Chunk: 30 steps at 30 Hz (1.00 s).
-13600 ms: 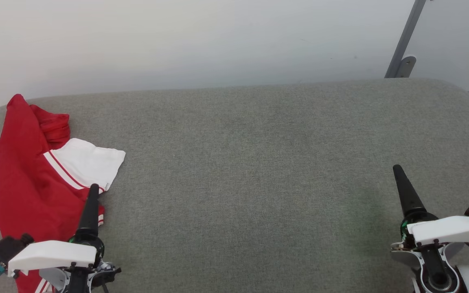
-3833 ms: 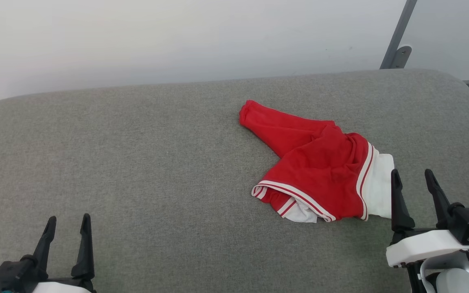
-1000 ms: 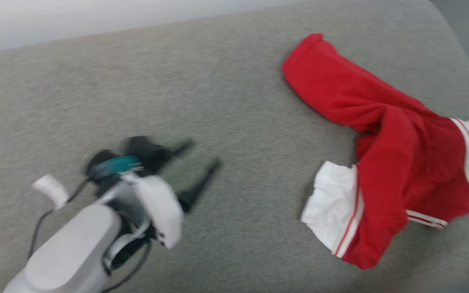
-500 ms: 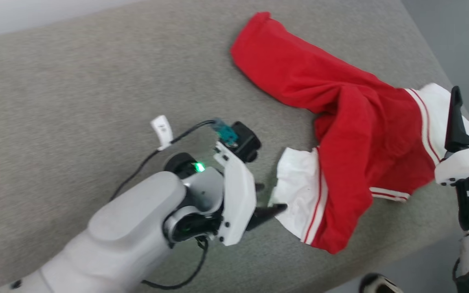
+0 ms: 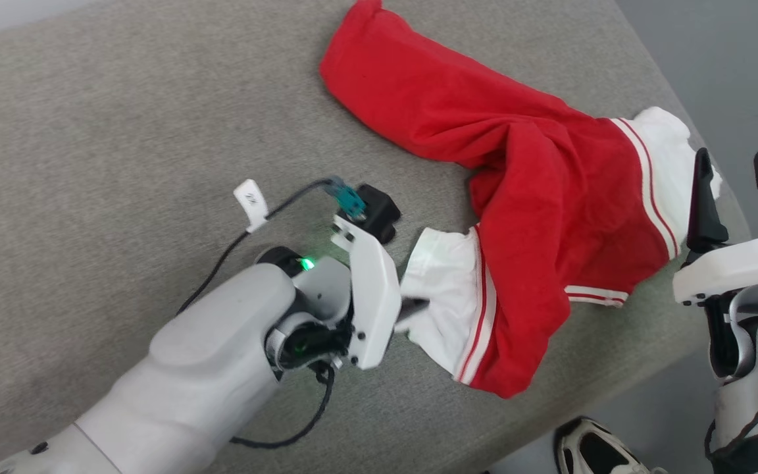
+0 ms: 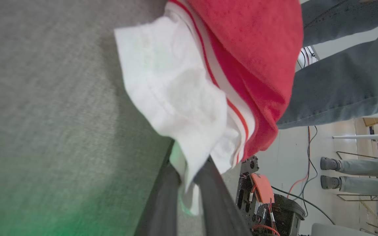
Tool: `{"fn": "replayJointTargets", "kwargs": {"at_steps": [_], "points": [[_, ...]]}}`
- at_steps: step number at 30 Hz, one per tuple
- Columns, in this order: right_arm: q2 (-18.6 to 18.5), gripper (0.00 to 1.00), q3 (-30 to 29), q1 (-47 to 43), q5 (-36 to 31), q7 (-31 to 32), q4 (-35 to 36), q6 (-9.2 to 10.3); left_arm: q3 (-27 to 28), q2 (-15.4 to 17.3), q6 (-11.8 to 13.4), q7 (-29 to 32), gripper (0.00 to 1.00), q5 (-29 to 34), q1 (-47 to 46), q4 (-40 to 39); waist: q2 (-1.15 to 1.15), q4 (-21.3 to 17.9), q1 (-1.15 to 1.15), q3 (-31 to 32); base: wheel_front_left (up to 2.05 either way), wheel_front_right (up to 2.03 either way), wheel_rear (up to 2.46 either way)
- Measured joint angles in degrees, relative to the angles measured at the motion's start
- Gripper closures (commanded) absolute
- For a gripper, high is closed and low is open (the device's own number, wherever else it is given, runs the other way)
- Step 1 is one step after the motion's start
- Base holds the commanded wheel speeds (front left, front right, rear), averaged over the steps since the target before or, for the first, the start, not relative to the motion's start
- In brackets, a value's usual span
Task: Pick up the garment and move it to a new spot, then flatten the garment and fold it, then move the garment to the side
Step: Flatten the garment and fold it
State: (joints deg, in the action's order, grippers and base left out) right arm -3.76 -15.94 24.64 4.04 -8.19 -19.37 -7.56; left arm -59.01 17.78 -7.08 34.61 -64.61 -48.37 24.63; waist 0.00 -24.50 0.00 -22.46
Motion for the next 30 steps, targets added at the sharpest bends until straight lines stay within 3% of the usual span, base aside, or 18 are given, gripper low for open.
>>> {"fn": "replayJointTargets", "kwargs": {"at_steps": [8, 20, 30], "points": [[-0.93, 0.0, -0.78, 0.01, -0.81, 0.77, 1.33, 0.0, 4.37, 1.97, -0.23, -5.12, 1.0, -3.85, -0.65, 0.09, 0.0, 4.81, 0.0, 1.59, 0.0, 0.0, 0.0], [-3.21, 0.0, 3.88, 0.93, -1.68, 5.11, 4.85, 0.0, 13.69, 17.22, 0.29, -10.54, 1.0, -9.8, 3.33, 1.83, 0.0, 16.59, 0.0, 4.78, 0.0, 0.0, 0.0], [-4.31, 0.0, 8.13, 1.19, -1.69, 7.79, 6.26, 0.0, 16.51, 23.6, 3.05, -13.54, 1.0, -11.05, 8.17, 8.89, 0.0, 22.62, 0.0, 7.71, 0.0, 0.0, 0.0]]}}
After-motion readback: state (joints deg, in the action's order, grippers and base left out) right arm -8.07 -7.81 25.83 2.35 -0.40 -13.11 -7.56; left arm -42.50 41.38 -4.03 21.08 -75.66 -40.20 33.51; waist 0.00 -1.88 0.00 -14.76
